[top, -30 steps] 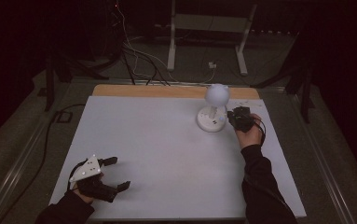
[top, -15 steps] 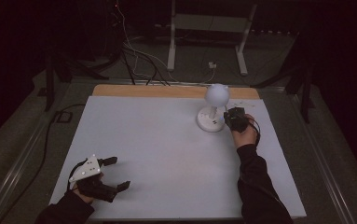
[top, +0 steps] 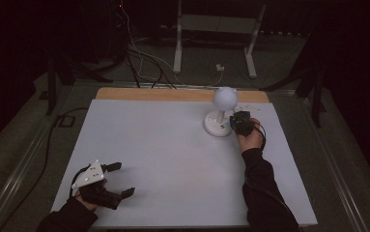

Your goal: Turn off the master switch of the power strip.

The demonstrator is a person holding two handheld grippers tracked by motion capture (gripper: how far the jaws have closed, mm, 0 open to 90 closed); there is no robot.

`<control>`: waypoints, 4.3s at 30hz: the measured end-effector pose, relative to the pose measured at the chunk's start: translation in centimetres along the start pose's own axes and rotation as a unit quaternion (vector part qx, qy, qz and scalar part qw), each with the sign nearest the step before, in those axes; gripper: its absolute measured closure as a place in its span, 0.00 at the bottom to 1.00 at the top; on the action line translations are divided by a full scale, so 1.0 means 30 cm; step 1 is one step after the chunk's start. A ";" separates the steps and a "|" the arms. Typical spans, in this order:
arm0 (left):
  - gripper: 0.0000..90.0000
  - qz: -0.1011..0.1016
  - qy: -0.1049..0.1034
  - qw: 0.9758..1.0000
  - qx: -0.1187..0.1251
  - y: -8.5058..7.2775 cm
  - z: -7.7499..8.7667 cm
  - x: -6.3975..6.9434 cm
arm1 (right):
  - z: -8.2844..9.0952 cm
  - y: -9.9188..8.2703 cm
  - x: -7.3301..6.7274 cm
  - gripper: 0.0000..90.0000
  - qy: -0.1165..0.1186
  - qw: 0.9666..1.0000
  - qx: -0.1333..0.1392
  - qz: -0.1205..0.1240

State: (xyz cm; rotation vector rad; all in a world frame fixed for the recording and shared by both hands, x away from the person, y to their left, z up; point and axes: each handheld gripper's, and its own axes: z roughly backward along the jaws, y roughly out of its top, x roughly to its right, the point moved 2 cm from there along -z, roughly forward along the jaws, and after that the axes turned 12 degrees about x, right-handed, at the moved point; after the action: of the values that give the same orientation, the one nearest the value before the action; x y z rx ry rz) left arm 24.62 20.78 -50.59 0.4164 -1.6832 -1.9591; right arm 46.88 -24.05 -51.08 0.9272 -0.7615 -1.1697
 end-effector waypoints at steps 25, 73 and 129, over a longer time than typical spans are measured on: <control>0.00 -0.001 0.000 1.000 -0.003 -0.001 -0.001 -0.001 | -0.006 -0.038 -0.007 1.00 0.002 1.000 0.010 -0.001; 0.00 -0.002 -0.001 1.000 -0.002 -0.001 -0.001 0.003 | -0.023 -0.037 -0.030 1.00 -0.006 1.000 0.008 0.009; 0.00 0.000 -0.001 1.000 0.004 0.003 0.002 0.001 | 0.230 -0.003 -0.046 0.02 0.148 0.987 0.039 -0.039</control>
State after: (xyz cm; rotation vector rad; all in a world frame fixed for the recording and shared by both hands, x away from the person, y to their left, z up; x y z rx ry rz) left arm 24.57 20.81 -50.48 0.4183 -1.6922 -1.9539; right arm 40.45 -24.09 -48.21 1.1746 -0.5361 -1.0451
